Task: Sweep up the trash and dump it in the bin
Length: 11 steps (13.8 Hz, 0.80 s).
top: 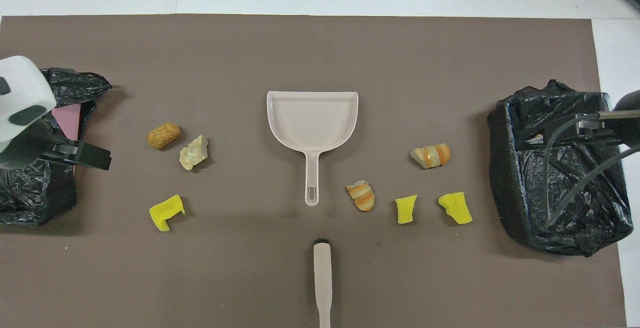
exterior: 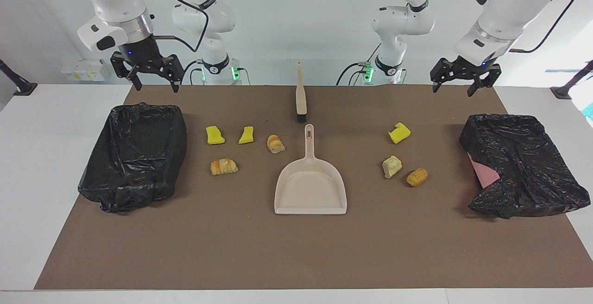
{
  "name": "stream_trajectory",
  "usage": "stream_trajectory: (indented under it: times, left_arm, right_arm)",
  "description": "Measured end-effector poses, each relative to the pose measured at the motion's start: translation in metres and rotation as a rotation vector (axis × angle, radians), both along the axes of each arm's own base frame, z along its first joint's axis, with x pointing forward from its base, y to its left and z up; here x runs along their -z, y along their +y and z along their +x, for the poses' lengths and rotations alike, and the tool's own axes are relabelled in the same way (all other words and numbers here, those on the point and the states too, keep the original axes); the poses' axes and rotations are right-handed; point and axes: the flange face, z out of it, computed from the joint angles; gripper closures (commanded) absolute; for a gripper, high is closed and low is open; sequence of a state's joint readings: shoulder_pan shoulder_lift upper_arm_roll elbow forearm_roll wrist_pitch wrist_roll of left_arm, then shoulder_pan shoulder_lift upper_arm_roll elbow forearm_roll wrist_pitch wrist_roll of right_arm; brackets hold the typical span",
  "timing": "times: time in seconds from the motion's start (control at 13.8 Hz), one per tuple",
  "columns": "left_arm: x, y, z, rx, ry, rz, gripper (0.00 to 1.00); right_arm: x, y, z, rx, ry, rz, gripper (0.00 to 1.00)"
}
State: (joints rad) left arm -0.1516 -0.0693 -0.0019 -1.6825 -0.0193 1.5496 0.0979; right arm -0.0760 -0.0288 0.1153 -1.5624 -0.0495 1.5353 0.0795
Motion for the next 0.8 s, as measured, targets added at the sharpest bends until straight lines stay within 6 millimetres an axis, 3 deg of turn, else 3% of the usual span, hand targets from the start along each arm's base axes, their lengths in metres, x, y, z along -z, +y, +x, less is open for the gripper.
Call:
stream_trajectory:
  times: [0.51,0.8]
  left_arm:
    - [0.063,-0.110,-0.042,-0.005,-0.024,-0.008,0.00]
    - [0.102,-0.174,-0.078,-0.010,-0.033,-0.008,0.00]
  right_arm:
    - [0.000,0.000,0.000,0.000,0.000,0.000,0.00]
    - [0.000,0.000,0.000,0.000,0.000,0.000,0.00]
